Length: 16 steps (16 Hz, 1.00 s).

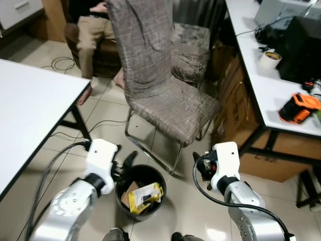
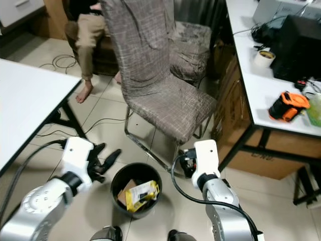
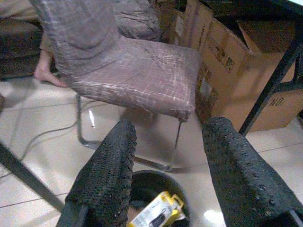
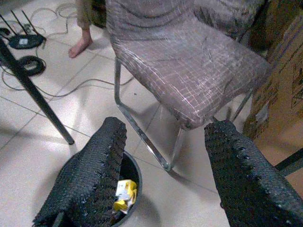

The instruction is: Picking trash to rubbish bin

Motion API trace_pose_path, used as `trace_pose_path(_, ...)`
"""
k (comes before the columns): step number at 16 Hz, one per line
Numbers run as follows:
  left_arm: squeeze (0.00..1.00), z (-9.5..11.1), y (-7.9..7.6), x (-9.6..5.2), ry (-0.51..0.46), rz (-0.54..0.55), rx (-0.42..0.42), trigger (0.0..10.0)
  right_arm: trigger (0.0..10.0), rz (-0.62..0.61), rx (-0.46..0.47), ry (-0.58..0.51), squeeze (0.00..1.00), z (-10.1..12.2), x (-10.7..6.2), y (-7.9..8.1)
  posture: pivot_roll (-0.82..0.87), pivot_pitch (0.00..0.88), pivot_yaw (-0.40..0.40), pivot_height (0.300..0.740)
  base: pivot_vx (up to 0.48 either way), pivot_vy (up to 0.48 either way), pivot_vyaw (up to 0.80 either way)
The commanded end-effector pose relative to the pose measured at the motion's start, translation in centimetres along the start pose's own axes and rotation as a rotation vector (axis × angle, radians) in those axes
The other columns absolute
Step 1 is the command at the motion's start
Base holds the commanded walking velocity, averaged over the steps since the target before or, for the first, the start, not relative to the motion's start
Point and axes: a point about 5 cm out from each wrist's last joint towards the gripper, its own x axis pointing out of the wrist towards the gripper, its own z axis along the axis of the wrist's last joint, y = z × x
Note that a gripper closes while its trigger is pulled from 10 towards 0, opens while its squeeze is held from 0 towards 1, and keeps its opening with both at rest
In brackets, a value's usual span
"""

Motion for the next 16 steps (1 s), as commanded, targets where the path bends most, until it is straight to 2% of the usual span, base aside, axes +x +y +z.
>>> trace_pose_path(1,0.00,0.3,-0.2,-0.3,-0.006,0.005,0.000,10.0,10.0,-0.011,-0.002,0.005,0.00,0.3,-0.2,-0.3,0.06,0.081,-0.064,0.740,-0.296,0.000,0.00)
trace_pose_path(6,0.00,0.7,0.2,-0.7,-0.009,0.018,0.017,10.0,10.0,0.007,0.009,0.002,0.00,0.3,-0.1,0.1,0.08,0.081,-0.062,0.740,-0.290,0.000,0.00)
trace_pose_path(10,0.00,1.6,0.4,-0.8,-0.029,0.024,0.028,10.0,10.0,0.008,0.006,-0.070,0.00,1.7,-0.1,0.3,0.08,0.081,-0.059,0.740,-0.286,0.000,0.00)
trace_pose_path(16,0.00,3.1,0.8,-1.2,-0.072,0.057,0.009,10.0,10.0,0.032,0.019,-0.105,0.00,2.5,0.2,0.7,0.11,0.082,-0.063,0.740,-0.271,0.000,0.00)
